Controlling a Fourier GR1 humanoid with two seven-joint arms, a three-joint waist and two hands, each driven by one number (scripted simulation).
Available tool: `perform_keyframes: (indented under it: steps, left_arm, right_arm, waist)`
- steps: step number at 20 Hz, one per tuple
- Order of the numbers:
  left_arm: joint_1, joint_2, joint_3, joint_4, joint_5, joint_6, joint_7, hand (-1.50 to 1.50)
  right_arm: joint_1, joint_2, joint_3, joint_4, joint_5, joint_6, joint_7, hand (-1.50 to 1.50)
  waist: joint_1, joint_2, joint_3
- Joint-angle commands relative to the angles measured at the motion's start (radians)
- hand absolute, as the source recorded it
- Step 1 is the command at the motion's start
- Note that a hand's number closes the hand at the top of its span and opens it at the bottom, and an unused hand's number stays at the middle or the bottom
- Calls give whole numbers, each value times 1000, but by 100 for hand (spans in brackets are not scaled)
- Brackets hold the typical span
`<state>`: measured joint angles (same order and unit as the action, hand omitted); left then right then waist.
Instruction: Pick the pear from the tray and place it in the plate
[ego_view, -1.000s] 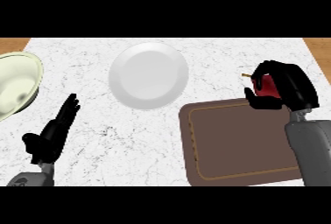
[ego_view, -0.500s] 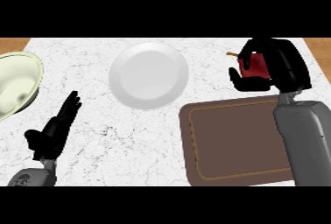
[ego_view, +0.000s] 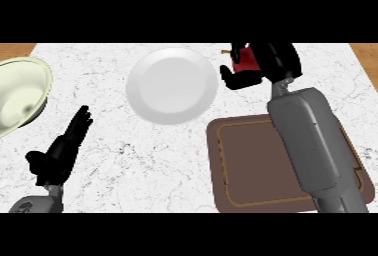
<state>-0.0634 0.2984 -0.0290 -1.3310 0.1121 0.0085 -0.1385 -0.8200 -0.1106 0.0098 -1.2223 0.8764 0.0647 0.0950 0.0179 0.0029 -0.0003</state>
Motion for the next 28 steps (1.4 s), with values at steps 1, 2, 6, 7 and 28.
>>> perform_keyframes:
  steps: [1,2,6,7,28]
  left_arm:
    - [-20,0,9,6,-1,-11,15,0]
    - [-43,-29,-6,4,-28,27,34,0]
    - [-8,-33,-4,8,-22,-9,-20,0]
    - [-29,-32,2,6,-31,14,31,0]
    - [-52,-87,-41,42,-74,-7,-24,0]
  right_arm:
    - [-79,105,87,101,1,-51,91,150]
    - [-113,106,50,166,1,-73,46,150]
    - [-191,109,99,386,-43,-221,-18,150]
    - [-202,109,145,391,-91,-223,30,150]
    - [-357,111,179,798,-613,-624,-47,-150]
  waist:
    - [3,0,0]
    - [-1,1,0]
    - [15,5,0]
    - [14,3,0]
    - [78,25,0]
